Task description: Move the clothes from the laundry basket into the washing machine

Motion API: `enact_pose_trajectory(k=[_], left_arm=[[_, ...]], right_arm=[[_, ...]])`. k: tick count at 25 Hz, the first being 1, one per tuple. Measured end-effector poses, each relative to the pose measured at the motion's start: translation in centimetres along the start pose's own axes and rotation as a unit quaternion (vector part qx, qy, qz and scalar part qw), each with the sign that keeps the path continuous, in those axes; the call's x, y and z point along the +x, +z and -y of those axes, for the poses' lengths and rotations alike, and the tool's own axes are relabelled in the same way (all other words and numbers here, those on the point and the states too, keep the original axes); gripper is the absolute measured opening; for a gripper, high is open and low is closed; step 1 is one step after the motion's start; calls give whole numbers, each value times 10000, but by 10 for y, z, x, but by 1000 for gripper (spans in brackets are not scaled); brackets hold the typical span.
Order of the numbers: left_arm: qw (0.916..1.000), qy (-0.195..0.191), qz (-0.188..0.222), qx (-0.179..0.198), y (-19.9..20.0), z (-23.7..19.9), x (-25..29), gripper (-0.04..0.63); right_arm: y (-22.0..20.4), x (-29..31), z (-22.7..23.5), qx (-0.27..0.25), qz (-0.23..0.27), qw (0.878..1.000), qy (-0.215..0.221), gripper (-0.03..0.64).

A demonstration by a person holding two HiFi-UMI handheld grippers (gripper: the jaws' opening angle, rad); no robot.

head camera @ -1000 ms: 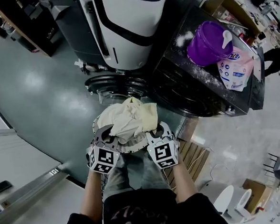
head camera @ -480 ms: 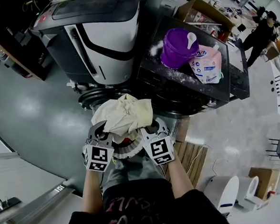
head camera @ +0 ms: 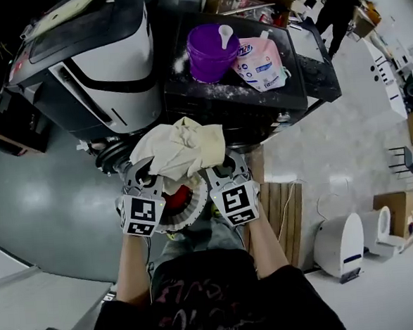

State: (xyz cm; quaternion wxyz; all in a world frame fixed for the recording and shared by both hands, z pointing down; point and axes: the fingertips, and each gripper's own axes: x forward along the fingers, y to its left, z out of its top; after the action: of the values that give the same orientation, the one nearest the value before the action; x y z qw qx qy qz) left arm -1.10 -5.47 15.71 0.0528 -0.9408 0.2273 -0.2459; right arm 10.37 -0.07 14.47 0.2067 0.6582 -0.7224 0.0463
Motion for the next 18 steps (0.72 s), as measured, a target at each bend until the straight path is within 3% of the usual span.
enact_pose_trajectory(k=[10, 18], left_arm=[[9928, -1024, 531, 332, 63, 77, 63, 66], [9909, -1252, 464, 182, 102, 146, 120, 66]], right_arm=[[-34, -70, 84, 495, -159, 9911, -1225, 86], [-77, -107, 163, 954, -87, 9861, -1360, 87]])
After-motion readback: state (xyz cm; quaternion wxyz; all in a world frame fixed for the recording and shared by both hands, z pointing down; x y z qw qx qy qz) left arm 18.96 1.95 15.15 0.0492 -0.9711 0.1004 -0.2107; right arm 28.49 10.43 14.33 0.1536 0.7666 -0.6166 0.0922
